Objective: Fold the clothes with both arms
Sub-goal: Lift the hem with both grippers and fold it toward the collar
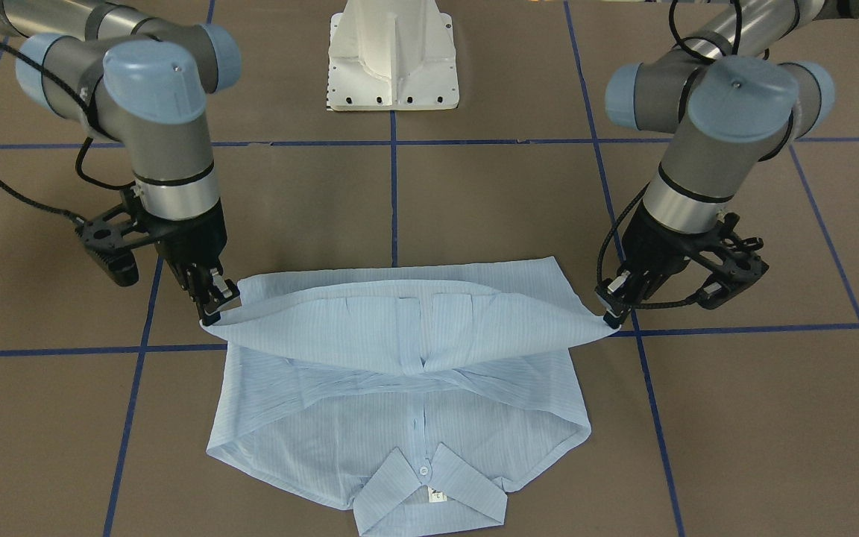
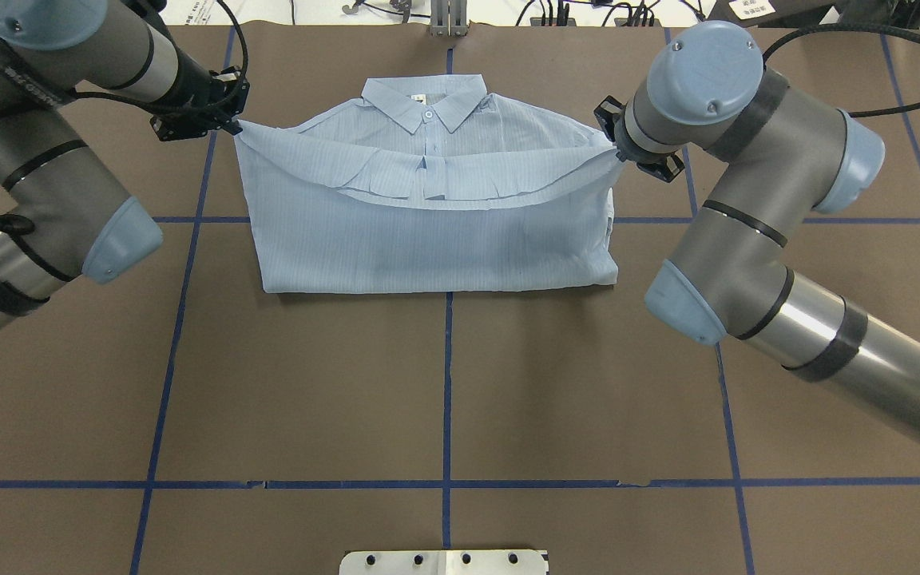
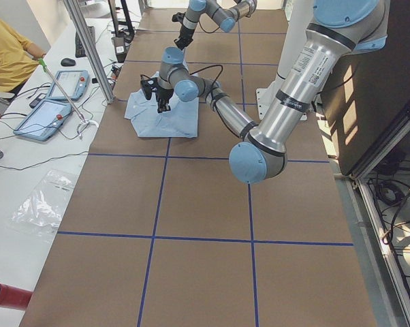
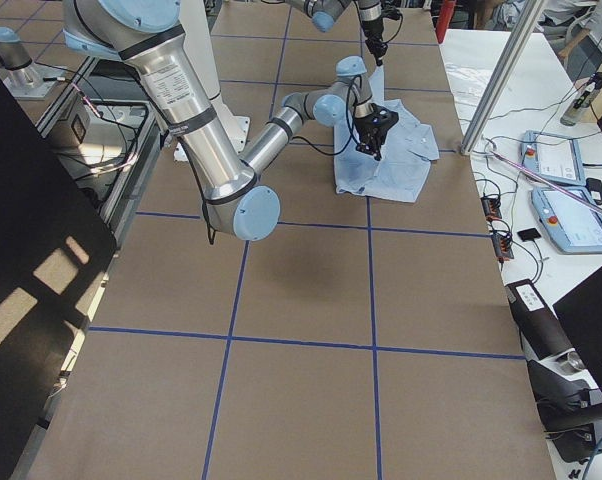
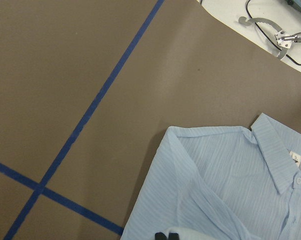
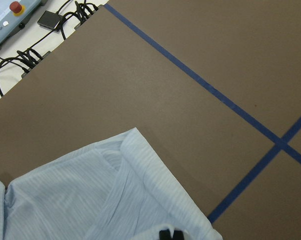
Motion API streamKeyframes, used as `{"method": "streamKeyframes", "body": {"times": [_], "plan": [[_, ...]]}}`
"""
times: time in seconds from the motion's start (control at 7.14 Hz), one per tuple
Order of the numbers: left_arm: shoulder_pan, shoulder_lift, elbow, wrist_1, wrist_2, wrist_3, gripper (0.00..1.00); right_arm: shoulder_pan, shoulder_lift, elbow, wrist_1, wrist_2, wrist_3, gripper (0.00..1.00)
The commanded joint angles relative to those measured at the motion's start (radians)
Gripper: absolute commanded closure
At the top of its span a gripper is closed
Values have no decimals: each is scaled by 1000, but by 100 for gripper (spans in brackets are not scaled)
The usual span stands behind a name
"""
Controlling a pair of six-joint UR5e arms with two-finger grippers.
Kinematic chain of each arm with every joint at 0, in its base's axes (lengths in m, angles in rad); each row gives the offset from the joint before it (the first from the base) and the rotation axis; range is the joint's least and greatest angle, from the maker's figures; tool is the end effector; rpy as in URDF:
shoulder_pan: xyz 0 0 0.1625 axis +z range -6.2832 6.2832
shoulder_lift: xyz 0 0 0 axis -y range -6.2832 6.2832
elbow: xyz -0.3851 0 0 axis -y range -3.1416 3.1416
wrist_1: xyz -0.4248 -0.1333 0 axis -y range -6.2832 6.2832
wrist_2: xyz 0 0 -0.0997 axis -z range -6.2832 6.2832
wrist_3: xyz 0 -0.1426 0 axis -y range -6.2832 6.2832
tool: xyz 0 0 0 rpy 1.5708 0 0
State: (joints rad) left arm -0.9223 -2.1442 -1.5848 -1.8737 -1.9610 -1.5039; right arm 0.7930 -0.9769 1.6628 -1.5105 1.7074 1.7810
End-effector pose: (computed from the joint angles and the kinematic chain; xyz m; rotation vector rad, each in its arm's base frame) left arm 0.3765 -0.6278 0.2561 0.0983 0.9615 -0.6157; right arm -0.4194 -0.5881 0.2487 0.0926 -0.7787 0.9026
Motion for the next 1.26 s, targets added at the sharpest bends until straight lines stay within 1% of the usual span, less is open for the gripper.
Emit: {"method": "streamKeyframes", "body": {"times": [0.0, 0.14, 0.28, 0.42, 0.56, 0.84, 0.98, 1.12], "plan": [[0, -61, 184, -149, 2, -45, 100, 48, 76, -176, 61, 54, -72, 100], [0, -75, 228, -177, 4, -44, 100, 46, 117, -258, 76, 54, -75, 100], [0, -94, 283, -214, 4, -45, 100, 46, 130, -343, 163, 52, -75, 100], [2, -95, 313, -249, 4, -44, 100, 43, 133, -397, 223, 49, -77, 100], [3, -98, 347, -289, 4, -44, 100, 43, 132, -419, 233, 46, -86, 100], [16, -111, 409, -356, 5, -42, 100, 41, 156, -518, 326, 40, -92, 100], [17, -132, 439, -364, 5, -42, 100, 41, 156, -538, 344, 35, -94, 100], [16, -149, 440, -363, 5, -42, 100, 46, 158, -537, 345, 35, -116, 100]]}}
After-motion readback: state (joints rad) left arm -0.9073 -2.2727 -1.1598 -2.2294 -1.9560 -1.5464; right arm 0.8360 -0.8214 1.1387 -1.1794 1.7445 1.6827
